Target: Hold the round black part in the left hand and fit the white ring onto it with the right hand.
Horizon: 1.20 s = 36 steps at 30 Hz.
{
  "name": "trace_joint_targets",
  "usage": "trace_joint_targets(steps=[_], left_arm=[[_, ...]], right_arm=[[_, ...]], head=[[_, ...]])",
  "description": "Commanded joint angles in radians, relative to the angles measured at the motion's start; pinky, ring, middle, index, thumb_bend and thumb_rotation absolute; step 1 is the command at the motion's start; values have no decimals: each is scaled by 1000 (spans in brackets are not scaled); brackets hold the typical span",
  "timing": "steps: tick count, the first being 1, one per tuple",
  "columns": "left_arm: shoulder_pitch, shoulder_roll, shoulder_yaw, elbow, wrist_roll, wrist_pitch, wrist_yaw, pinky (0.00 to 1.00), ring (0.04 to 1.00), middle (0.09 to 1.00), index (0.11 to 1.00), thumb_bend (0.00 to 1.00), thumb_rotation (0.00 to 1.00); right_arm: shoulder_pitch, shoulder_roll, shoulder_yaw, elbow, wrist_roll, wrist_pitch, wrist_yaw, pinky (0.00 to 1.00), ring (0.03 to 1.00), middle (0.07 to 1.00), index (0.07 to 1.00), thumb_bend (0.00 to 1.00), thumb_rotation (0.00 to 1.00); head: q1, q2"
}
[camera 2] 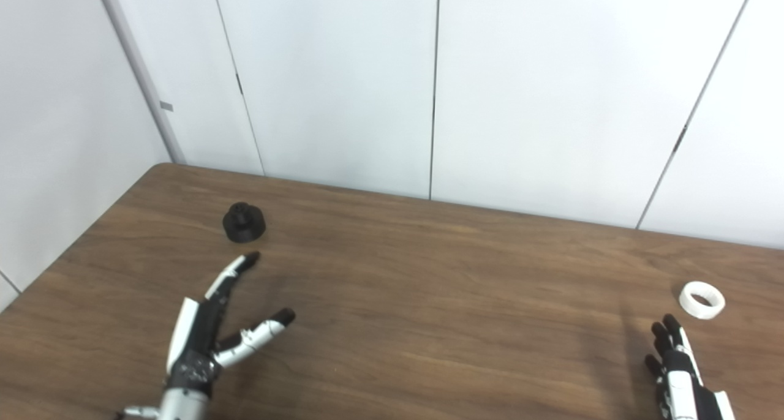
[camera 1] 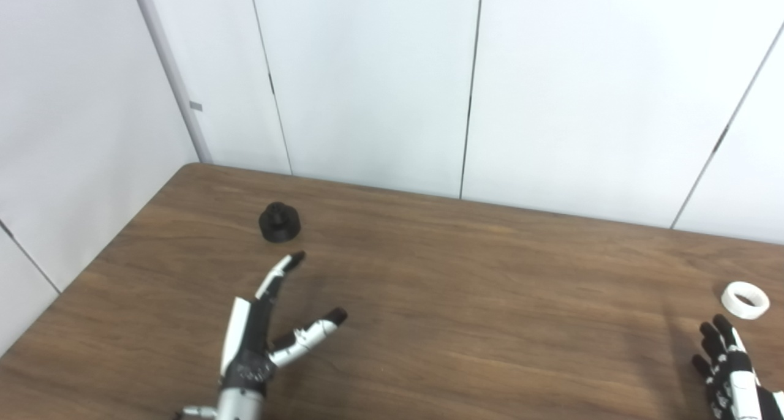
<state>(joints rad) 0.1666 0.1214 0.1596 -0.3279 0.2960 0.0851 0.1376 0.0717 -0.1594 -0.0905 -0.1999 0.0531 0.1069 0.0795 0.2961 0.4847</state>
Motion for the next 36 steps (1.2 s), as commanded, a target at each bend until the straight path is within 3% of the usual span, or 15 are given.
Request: trace_joint_targets(steps=[1,8,20,27,36], left_arm=[[-62,61,24,-42,46,55,-14,999,991,959,924,924,366],[-155,188,52,23,111,145,-35,1000,1000,951,893,957,367],[-318,280,74,244,168,197,7,1000,1000,951,854,978,336],[-404,322,34,372,213,222,20,1000,1000,952,848,1000,368],[-510,371,-36,512,229,271,-11,1000,1000,961,877,1000,428]], right_arm=[[-4,5,4,-27,-7,11,-8,1000,1000,974,1000,555,1000],[-7,13,9,-44,-12,25,-20,1000,1000,972,1000,474,1000],[-3,19,23,-77,-37,50,-37,1000,996,956,1000,483,1000],[2,34,22,-85,-27,51,-39,1000,997,959,999,440,1000],[7,37,27,-96,-54,65,-42,1000,999,960,998,427,1000]], head=[[1,2],[-3,-1],[-12,1],[-16,4],[-26,8]])
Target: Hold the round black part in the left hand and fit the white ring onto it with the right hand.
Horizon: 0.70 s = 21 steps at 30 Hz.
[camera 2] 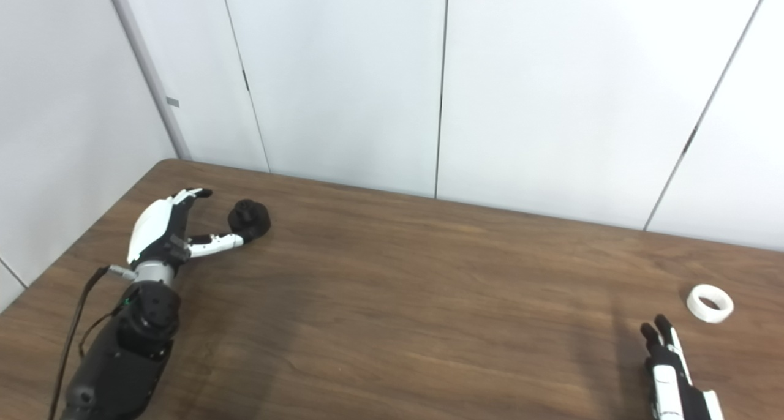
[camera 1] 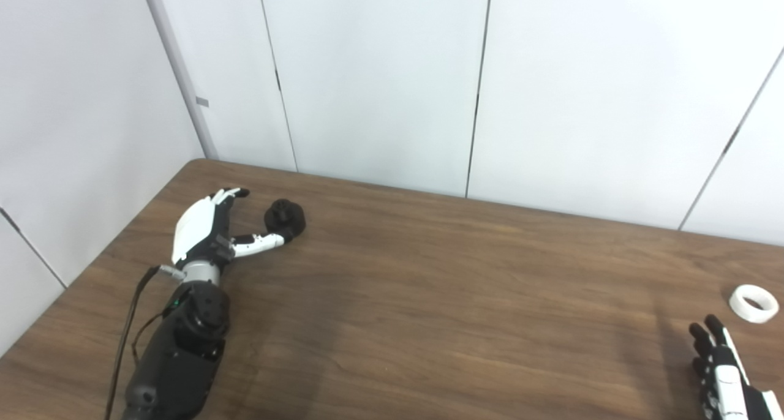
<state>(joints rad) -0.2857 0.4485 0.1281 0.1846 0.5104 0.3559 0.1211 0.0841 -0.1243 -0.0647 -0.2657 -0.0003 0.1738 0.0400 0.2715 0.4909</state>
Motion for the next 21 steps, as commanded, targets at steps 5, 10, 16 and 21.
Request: trace_joint_targets(steps=[5,10,16,21], left_arm=[[-109,64,-44,66,15,9,-11,1000,1000,962,872,1000,436],[-149,66,-71,97,11,33,-23,1000,1000,967,855,1000,433],[-188,64,-105,151,16,57,-37,1000,1000,963,841,1000,420],[-220,75,-137,211,15,54,-49,1000,1000,964,837,999,412]], right_arm=[[0,2,1,-29,7,-17,2,1000,1000,964,999,395,1000],[2,3,4,-38,-12,-8,-5,1000,999,960,993,415,1000],[5,5,5,-40,-17,-12,-6,1000,985,948,994,428,1000],[7,9,4,-46,-14,-4,-7,1000,991,951,997,439,1000]], head=[[-7,3],[-11,5],[-17,8],[-19,9]])
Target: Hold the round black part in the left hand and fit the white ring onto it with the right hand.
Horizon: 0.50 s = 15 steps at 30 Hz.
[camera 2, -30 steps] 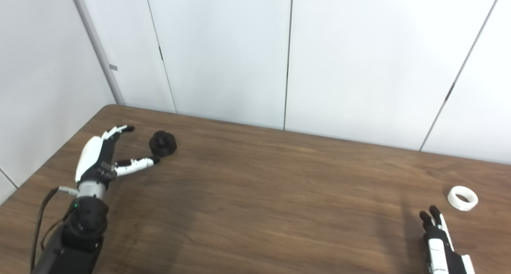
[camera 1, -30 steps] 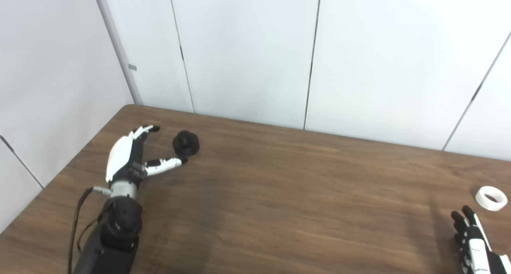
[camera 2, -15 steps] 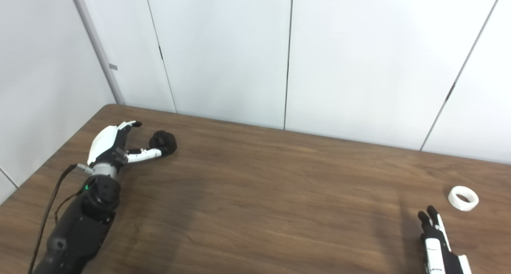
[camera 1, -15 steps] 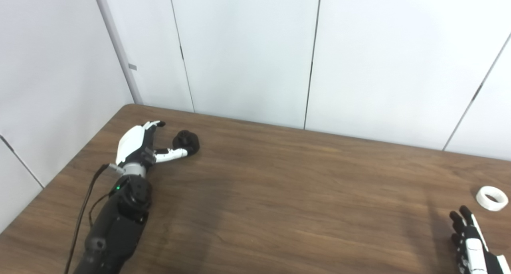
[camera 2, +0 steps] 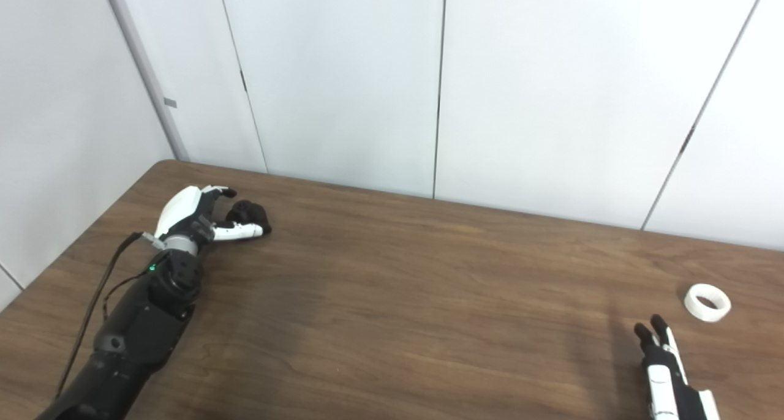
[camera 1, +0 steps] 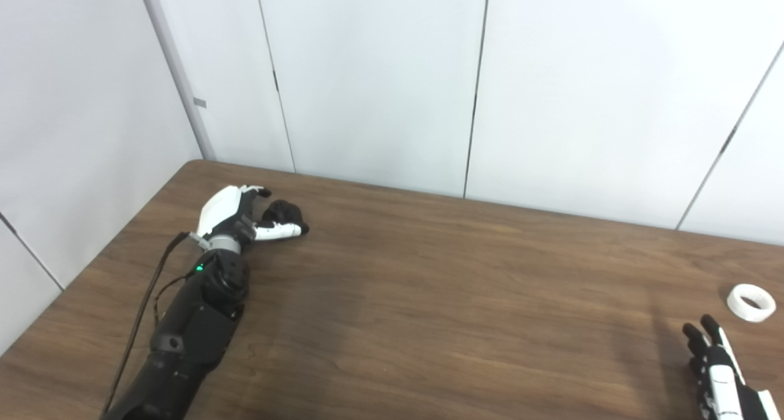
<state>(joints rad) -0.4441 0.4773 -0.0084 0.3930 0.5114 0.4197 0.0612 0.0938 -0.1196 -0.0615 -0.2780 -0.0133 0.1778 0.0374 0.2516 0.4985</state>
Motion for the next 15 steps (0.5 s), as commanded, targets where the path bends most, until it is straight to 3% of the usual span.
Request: trace_joint_targets(steps=[1,15], left_arm=[[-67,47,-5,13,13,-11,12,1000,1000,964,836,997,401],[-96,63,-41,102,12,-24,43,1000,1000,943,806,1000,379]], right_arm=[[-2,4,0,-33,-2,-11,-5,1000,990,951,998,433,1000],[-4,10,-3,-28,3,-22,-11,1000,978,945,992,385,1000]], head=[[0,0],[-5,0]])
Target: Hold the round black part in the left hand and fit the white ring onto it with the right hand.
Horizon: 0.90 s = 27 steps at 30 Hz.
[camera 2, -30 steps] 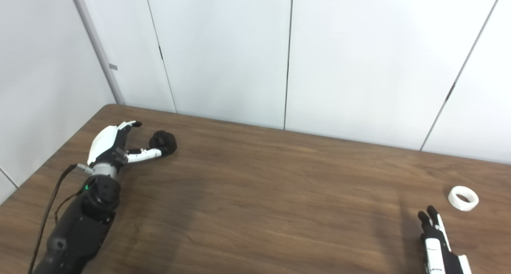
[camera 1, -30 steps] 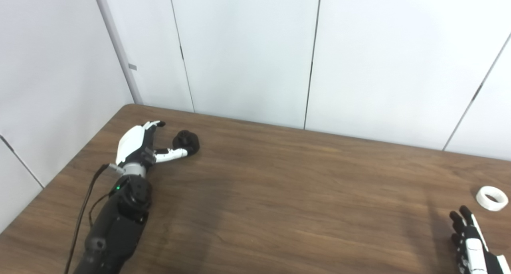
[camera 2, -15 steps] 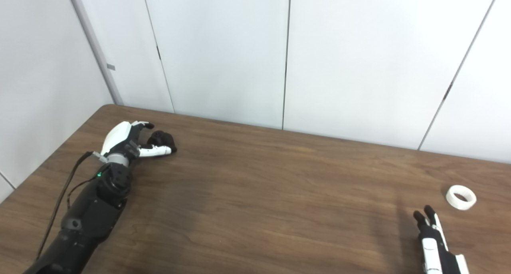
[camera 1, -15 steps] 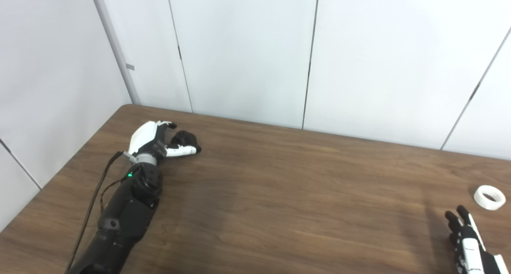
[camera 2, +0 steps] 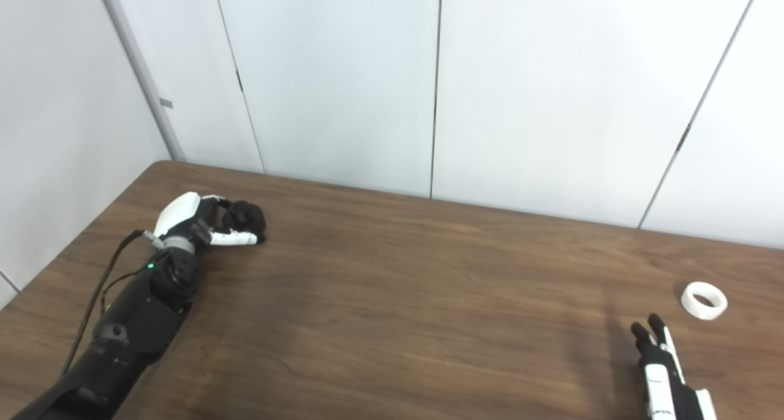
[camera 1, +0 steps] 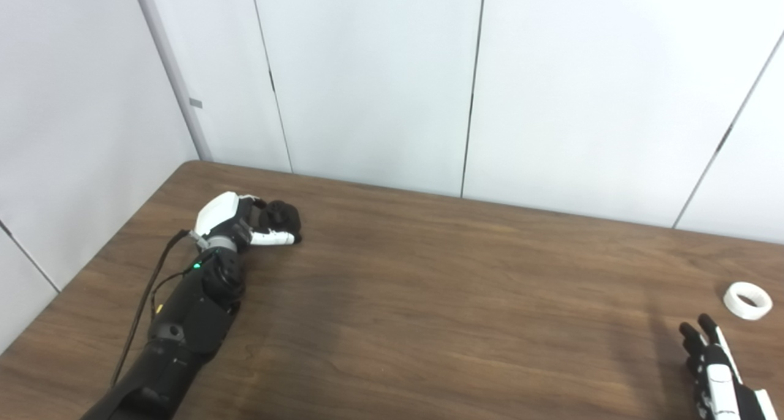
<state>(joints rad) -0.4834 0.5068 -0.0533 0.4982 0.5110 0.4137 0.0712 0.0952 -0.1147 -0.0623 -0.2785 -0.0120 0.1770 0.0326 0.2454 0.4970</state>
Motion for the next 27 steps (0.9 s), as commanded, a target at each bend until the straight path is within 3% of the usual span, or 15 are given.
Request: trace_joint_targets(steps=[1,14,27], left_arm=[[-57,33,4,-2,12,-17,36,1000,1000,942,804,1000,376],[-61,35,11,12,-7,-42,56,1000,993,920,778,977,338],[-57,32,10,-11,-13,-30,34,1000,980,899,770,961,338]], right_arm=[[-6,5,-2,-27,0,-22,-7,1000,978,944,991,381,1000],[-5,-2,-2,-10,7,-35,1,1000,985,948,999,402,1000],[-3,-4,-4,-9,9,-27,1,1000,986,940,993,426,1000]], head=[[1,1],[0,4],[-6,5]])
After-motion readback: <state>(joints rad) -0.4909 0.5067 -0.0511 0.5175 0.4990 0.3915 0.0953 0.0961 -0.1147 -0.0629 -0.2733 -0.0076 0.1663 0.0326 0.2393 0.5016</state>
